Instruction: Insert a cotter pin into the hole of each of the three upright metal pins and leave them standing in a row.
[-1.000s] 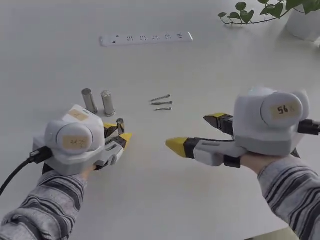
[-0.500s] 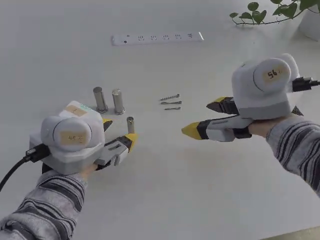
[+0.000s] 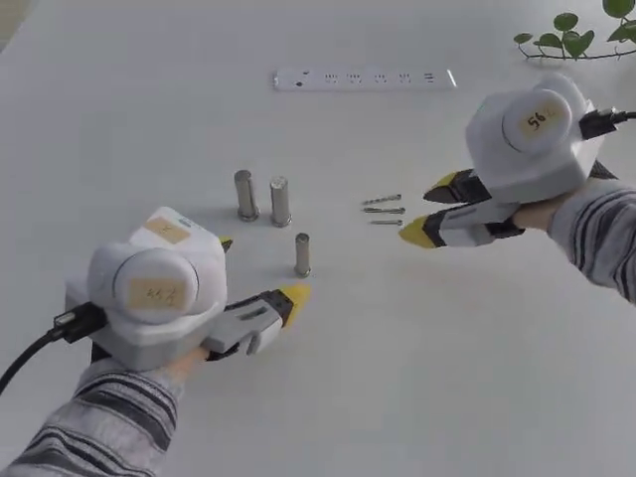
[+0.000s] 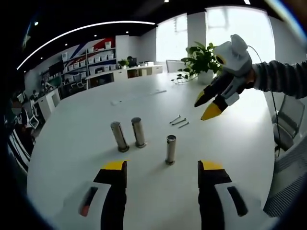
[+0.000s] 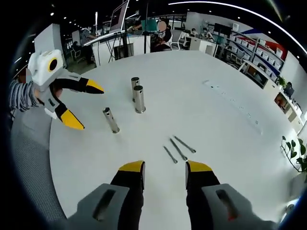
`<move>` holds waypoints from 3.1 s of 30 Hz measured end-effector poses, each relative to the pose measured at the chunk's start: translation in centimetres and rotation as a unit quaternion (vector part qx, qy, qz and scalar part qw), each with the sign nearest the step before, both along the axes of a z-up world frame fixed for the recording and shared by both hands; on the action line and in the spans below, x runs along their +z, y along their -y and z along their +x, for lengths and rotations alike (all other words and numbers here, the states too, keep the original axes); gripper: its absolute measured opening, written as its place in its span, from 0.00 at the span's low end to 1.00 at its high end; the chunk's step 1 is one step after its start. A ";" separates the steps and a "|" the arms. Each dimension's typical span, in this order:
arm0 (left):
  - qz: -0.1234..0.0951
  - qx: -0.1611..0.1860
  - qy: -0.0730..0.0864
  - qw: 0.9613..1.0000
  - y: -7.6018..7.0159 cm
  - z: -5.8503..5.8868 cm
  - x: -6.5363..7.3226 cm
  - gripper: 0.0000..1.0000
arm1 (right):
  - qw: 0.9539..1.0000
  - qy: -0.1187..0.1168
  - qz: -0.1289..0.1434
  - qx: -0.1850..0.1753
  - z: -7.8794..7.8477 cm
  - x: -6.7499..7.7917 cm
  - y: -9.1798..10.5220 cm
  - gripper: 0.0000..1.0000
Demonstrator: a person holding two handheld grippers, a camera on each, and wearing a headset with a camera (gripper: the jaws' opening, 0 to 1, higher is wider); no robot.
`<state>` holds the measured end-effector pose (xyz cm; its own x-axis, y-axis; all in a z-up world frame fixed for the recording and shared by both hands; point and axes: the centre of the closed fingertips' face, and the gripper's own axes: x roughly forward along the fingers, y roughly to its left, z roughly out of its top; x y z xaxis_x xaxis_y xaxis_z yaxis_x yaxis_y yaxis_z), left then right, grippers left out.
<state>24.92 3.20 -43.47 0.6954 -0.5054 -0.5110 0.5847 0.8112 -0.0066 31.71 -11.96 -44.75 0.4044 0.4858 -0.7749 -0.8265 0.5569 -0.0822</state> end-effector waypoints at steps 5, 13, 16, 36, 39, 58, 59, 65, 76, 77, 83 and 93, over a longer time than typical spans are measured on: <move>-0.009 0.006 -0.001 1.000 -0.6 -0.2 0.5 0.67 | 0.999 -0.009 -0.028 0.034 0.2 -0.9 -0.5 0.21; -0.013 0.012 -0.013 1.000 -1.4 -0.8 0.7 0.73 | 0.995 -0.044 -0.061 0.066 0.6 -2.6 -0.8 0.17; -0.003 0.014 -0.008 1.000 -1.9 -0.7 0.7 0.73 | 0.993 -0.047 -0.074 0.076 0.8 -3.0 -0.7 0.15; 0.011 0.022 -0.016 1.000 -3.1 -1.6 0.1 0.67 | 0.988 -0.071 -0.105 0.084 1.8 -4.5 -0.3 0.00; 0.014 0.021 -0.020 0.999 -3.2 -1.7 -0.1 0.66 | 0.988 -0.072 -0.106 0.084 1.8 -4.4 -0.4 0.00; 0.008 0.014 -0.022 1.000 -3.0 -1.4 0.4 0.57 | 0.995 -0.029 -0.046 0.084 1.1 -2.2 -1.2 0.00; 0.007 0.011 -0.021 1.000 -2.9 -1.4 0.5 0.55 | 0.995 -0.026 -0.044 0.087 0.9 -2.0 -1.3 0.00; -0.020 0.000 0.001 1.000 -1.8 -0.8 2.0 0.49 | 0.991 0.015 -0.030 0.132 -0.7 -0.5 -2.7 0.00; -0.060 -0.018 -0.026 0.998 0.3 -1.0 2.4 0.36 | 0.974 0.078 -0.020 0.213 -3.9 0.8 -5.9 0.00; -0.062 -0.021 -0.028 0.997 0.5 -1.1 2.4 0.34 | 0.972 0.083 -0.019 0.219 -4.1 0.9 -6.2 0.00; -0.083 -0.036 -0.047 0.995 1.7 -1.7 2.5 0.25 | 0.959 0.108 -0.011 0.260 -6.0 1.9 -7.8 0.00; -0.124 -0.048 -0.074 0.988 3.0 -2.4 2.7 0.16 | 0.940 0.128 -0.016 0.317 -8.2 2.5 -9.5 0.00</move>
<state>22.49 0.21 -40.75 0.5658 -0.6876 -0.4551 0.6363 0.7151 -0.2893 23.49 -2.49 -42.20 0.2157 0.6702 -0.7101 -0.9424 -0.0475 -0.3310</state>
